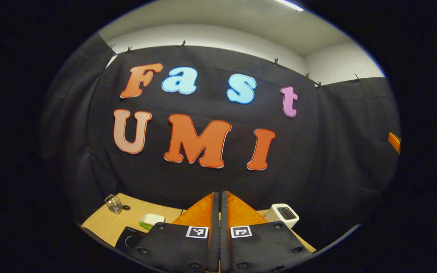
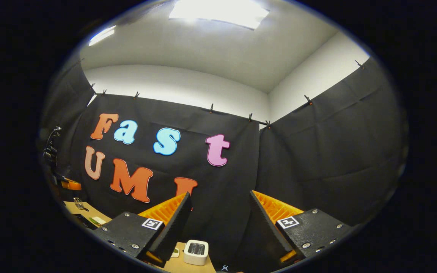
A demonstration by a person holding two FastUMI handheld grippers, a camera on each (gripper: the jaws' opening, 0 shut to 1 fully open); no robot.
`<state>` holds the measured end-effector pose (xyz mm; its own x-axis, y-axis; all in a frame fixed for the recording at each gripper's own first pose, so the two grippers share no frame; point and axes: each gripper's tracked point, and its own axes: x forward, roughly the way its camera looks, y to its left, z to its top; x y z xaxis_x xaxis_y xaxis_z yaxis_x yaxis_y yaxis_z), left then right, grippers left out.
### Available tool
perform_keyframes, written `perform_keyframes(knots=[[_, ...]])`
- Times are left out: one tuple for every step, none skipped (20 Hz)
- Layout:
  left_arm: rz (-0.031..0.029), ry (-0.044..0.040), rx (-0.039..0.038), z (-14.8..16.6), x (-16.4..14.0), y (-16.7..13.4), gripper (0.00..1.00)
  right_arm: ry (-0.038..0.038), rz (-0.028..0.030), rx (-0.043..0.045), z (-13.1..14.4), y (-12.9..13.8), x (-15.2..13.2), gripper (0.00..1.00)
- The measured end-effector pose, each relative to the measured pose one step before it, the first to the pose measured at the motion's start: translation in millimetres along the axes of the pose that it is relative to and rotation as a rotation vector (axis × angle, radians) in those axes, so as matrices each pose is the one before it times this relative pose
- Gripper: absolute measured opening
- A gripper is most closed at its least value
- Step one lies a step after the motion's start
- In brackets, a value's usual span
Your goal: First push the handle of the pot to place it horizontally, then grasp the pot with both hands and set it on the induction cooktop.
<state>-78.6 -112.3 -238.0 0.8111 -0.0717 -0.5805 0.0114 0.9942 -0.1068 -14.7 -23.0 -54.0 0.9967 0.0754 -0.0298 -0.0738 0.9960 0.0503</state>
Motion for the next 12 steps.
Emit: perform_keyframes(knots=[[-0.00592, 0.06175, -0.01668, -22.64, 1.51, -2.95, 0.08, 0.00232, 0.00363, -0.00163, -4.19, -0.01, -0.62, 0.94], [0.00849, 0.05577, -0.00641, -19.37, 1.3, 1.46, 0.07, 0.00495, 0.00277, -0.00456, -2.28, 0.04, 1.71, 0.94], [0.00938, 0.05453, -0.00056, -17.73, 1.41, 0.46, 0.07, 0.00853, 0.0025, -0.00396, -3.15, -0.85, 1.33, 0.94], [0.00404, 0.05339, -0.00248, -17.03, 3.46, -2.2, 0.07, 0.00986, 0.00435, -0.00034, -5.78, 0.33, 2.1, 0.94], [0.00286, 0.0514, -0.00013, -21.12, 2.11, -1.64, 0.07, 0.00983, 0.00501, 0.0038, -9.03, -0.43, -0.78, 0.94], [0.0129, 0.05995, 0.00659, -21.17, -1.46, 0.13, 0.07, 0.00906, 0.00606, 0.0077, -8.14, -1.12, -1.82, 0.94], [0.02517, 0.06405, 0.01063, -26.03, 0.55, -0.28, 0.07, 0.01062, 0.00843, 0.00843, -6.03, -2.06, -7.11, 0.94], [0.01836, 0.05806, 0.00766, -23.7, 4.15, -3.94, 0.08, 0.00901, 0.00849, 0.00706, -6.19, -0.18, -2.28, 0.94], [0.01179, 0.0583, -0.00029, -19.09, 3.57, -1.36, 0.07, 0.00641, 0.00701, 0.00487, -5.04, -2.22, -0.6, 0.94], [0.00923, 0.05327, -0.00655, -16.81, 3.0, -2.68, 0.08, 0.00587, 0.00355, 0.00255, -5.88, -1.54, -0.48, 0.94], [0.01213, 0.05404, -0.01065, -17.9, 2.93, -0.37, 0.09, 0.00535, 0.00278, 0.00086, -5.19, -2.76, 0.6, 0.94], [0.01773, 0.05708, -0.01499, -17.01, 3.8, 0.64, 0.08, 0.00506, 0.00281, 0.00102, -5.08, -2.44, -0.06, 0.94]])
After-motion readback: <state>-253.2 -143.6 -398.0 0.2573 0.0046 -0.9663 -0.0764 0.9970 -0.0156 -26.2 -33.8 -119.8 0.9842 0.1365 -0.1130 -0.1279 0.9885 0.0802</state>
